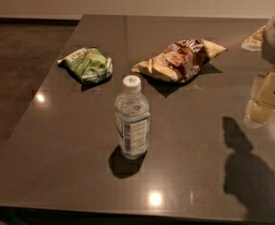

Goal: Knock blue plastic bottle over

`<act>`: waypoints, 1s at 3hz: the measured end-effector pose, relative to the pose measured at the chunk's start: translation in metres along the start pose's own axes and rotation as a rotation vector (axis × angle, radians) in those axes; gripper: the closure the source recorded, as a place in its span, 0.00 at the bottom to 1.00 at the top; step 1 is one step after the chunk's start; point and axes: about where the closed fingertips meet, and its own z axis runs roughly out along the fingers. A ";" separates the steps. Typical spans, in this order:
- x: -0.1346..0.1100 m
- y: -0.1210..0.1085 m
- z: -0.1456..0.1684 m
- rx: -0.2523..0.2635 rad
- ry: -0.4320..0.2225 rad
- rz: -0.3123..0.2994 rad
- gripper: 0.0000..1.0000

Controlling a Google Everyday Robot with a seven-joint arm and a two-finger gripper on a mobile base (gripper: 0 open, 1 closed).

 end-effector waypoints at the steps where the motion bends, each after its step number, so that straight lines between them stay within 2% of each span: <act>1: 0.000 0.000 0.000 0.000 0.000 0.000 0.00; 2: -0.004 0.000 -0.001 -0.007 -0.010 -0.006 0.00; 3: -0.034 0.019 0.011 -0.057 -0.131 -0.068 0.00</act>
Offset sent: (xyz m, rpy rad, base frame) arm 0.0006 0.0083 -0.0020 0.0232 0.0343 0.0259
